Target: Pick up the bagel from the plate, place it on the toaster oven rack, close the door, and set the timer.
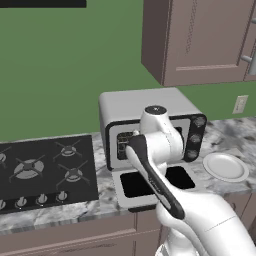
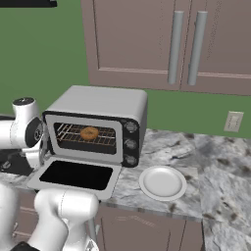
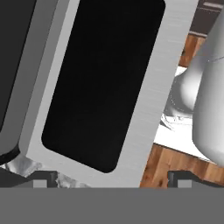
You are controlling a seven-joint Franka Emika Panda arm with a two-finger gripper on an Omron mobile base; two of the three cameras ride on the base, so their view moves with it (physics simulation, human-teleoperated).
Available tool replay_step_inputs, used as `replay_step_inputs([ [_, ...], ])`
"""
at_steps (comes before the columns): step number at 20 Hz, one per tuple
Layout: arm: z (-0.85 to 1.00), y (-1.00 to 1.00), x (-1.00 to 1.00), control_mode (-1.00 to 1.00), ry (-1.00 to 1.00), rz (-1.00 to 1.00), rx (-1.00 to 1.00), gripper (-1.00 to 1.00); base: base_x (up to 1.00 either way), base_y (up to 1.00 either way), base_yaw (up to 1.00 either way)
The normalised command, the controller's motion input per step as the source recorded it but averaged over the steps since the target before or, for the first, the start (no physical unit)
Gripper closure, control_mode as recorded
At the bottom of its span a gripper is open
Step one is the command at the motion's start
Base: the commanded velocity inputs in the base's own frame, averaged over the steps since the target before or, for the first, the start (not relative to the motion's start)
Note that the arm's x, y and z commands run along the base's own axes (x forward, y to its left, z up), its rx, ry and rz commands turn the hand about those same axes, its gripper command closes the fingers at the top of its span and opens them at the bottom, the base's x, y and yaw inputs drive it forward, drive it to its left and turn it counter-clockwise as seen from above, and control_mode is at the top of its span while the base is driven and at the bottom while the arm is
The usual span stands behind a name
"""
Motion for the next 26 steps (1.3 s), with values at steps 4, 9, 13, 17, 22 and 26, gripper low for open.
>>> replay_step_inputs([
  [4,0.38,1.00,-0.55,-1.00,0.17,0.12,-0.21,-1.00,0.00,0.00,0.00],
  [9,0.07,0.98,-0.31,-1.00,0.01,0.06,-0.28,-1.00,0.00,0.00,0.00],
  [13,-0.03,0.81,-0.26,-1.00,0.00,0.08,-0.28,-1.00,0.00,0.00,0.00],
  [17,0.00,0.30,0.00,-1.00,0.31,0.43,-0.38,-1.00,0.00,0.00,0.00],
  [22,-0.13,0.00,0.00,-1.00,0.46,0.68,-0.44,-1.00,0.00,0.00,0.00],
  [26,-0.38,-0.08,-0.15,-1.00,0.41,0.67,-0.37,-1.00,0.00,0.00,0.00],
])
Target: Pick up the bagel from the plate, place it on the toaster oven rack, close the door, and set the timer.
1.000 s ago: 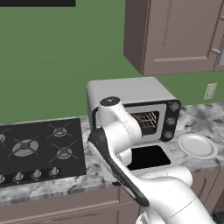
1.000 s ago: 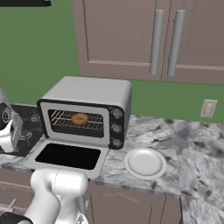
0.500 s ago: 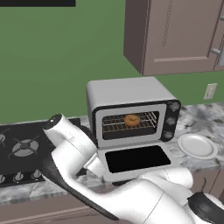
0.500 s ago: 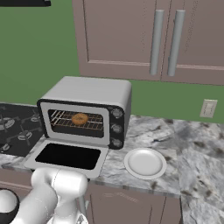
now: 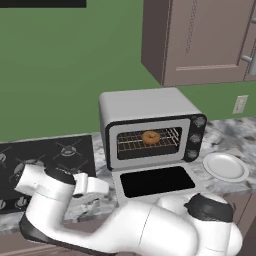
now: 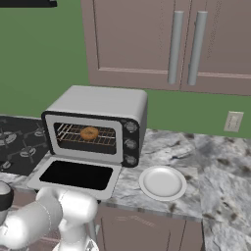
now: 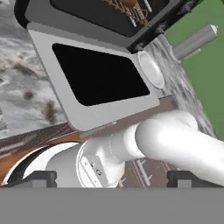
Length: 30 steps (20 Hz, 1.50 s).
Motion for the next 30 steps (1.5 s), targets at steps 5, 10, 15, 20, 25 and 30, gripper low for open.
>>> replay_step_inputs([
  [5,-0.59,-0.65,-0.03,-1.00,0.31,0.53,-0.08,-1.00,0.00,0.00,0.00],
  [10,-0.48,-0.82,0.03,-1.00,0.25,0.39,0.00,-1.00,0.00,0.00,0.00],
  [15,-0.32,-0.11,0.19,-1.00,0.15,0.21,0.00,-1.00,0.00,0.00,0.00],
  [20,-0.33,-0.02,0.25,-1.00,0.10,0.15,0.00,-1.00,0.00,0.00,0.00],
  [25,-0.41,-0.03,0.33,-1.00,0.11,0.12,0.00,-1.00,0.00,0.00,0.00],
  [30,-0.25,-0.09,0.06,-1.00,0.03,0.12,-0.01,-1.00,0.00,0.00,0.00],
])
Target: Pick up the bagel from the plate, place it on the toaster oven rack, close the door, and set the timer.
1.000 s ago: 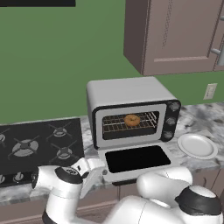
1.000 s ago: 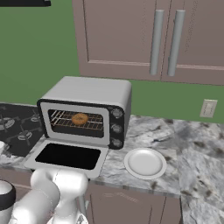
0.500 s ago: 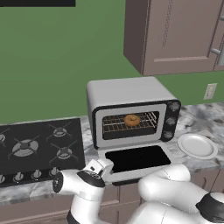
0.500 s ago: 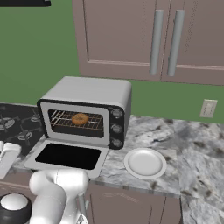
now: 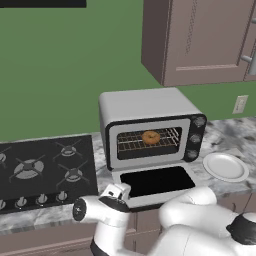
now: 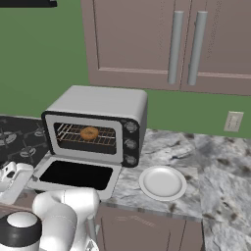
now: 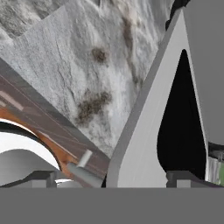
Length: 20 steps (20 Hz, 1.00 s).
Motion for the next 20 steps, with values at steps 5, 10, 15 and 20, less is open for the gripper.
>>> replay_step_inputs([
  [5,-0.04,-0.14,0.03,-1.00,0.00,0.13,-0.05,-1.00,0.00,0.00,0.00],
  [10,0.05,-0.17,0.13,-1.00,0.00,0.12,-0.11,-1.00,0.00,0.00,0.00],
  [15,0.32,-0.06,0.28,-1.00,0.00,0.11,-0.13,-1.00,0.00,0.00,0.00],
  [20,0.35,-0.02,0.34,-1.00,0.00,0.10,-0.15,-1.00,0.00,0.00,0.00],
])
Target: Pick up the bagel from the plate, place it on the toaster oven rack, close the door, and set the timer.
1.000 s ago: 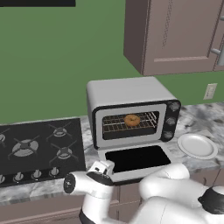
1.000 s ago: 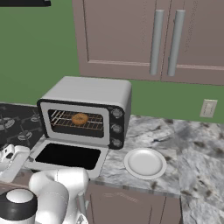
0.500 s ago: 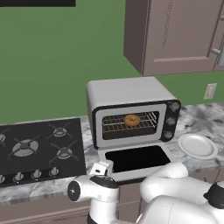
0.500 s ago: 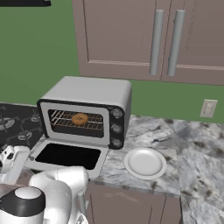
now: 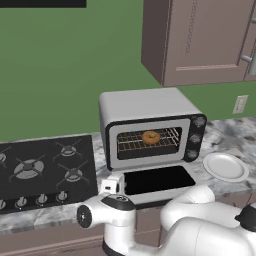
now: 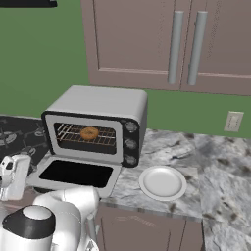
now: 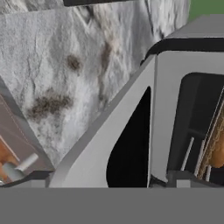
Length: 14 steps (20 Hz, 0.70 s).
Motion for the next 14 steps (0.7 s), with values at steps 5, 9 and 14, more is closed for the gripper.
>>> replay_step_inputs([
  [5,0.28,-0.02,0.36,-1.00,0.00,0.13,-0.14,-1.00,0.00,0.00,0.00],
  [9,0.39,-0.06,0.26,-1.00,0.00,0.17,-0.13,-1.00,0.00,0.00,0.00],
  [14,0.56,-0.03,0.35,-1.00,0.00,0.23,-0.09,-1.00,0.00,0.00,0.00],
])
